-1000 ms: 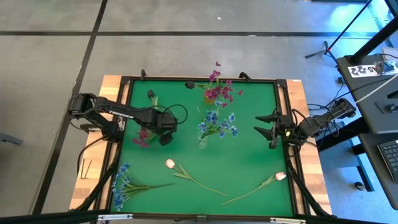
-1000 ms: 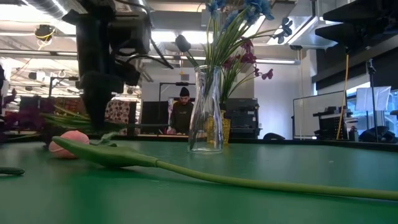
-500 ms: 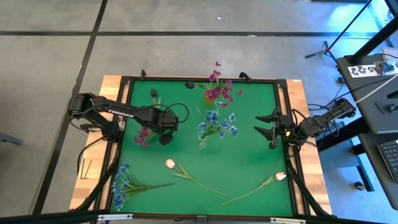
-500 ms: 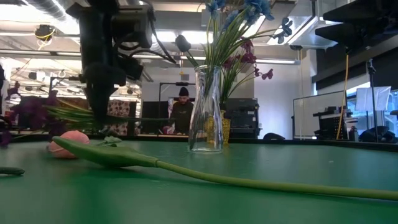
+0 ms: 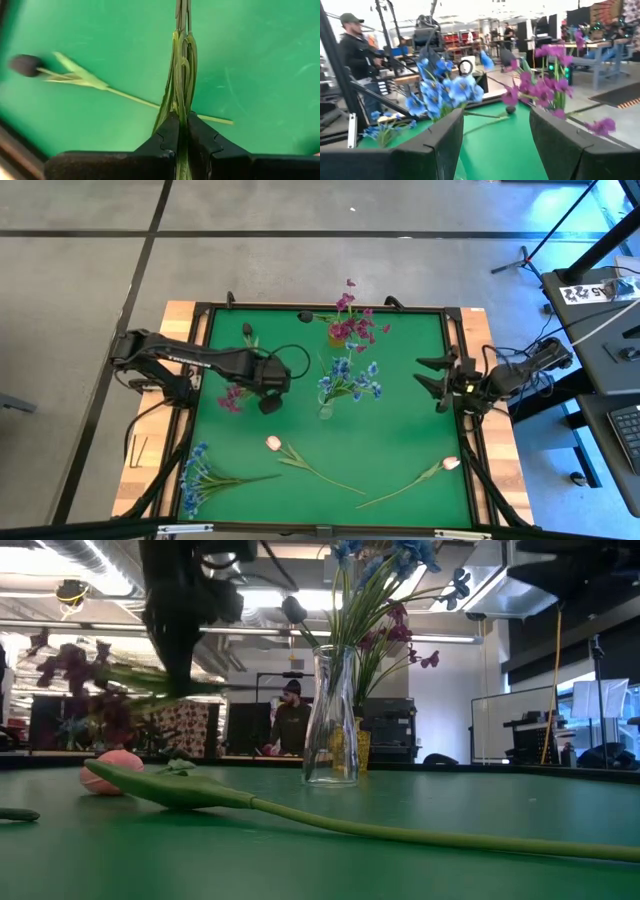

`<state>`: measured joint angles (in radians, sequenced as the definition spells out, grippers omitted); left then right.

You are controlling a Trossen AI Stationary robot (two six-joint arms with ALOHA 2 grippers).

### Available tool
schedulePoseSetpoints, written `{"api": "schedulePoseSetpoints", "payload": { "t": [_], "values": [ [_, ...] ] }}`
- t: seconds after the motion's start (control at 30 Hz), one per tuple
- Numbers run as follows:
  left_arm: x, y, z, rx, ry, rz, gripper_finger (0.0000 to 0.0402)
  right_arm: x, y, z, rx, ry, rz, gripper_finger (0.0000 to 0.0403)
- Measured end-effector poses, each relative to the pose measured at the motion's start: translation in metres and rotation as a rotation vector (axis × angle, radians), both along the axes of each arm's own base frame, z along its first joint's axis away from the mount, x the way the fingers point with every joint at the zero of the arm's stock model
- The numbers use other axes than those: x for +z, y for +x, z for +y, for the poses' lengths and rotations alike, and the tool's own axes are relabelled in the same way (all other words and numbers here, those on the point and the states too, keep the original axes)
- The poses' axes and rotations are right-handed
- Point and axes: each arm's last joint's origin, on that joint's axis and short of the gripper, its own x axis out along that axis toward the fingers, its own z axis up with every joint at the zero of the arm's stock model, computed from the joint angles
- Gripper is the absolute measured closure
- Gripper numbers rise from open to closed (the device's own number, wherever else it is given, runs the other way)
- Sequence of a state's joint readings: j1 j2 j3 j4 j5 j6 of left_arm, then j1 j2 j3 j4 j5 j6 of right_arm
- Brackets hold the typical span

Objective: Sort flowers into vase by color
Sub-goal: Put the purple flowers into the yellow vase

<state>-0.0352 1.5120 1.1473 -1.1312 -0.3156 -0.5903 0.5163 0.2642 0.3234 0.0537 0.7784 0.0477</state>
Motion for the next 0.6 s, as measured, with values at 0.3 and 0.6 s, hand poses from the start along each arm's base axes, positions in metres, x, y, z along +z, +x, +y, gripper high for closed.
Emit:
{"api": "schedulePoseSetpoints", "payload": {
  "t": [0.3,0.6],
  "values": [
    [0.042,-0.001,0.002,0.029,0.133,0.015,0.0386,0.026,0.0,0.001,0.029,-0.07,-0.017,0.0176],
    [0.08,-0.002,0.002,0.037,0.121,-0.026,0.0386,0.065,0.02,0.012,0.016,-0.226,0.042,0.0176]
  ]
}}
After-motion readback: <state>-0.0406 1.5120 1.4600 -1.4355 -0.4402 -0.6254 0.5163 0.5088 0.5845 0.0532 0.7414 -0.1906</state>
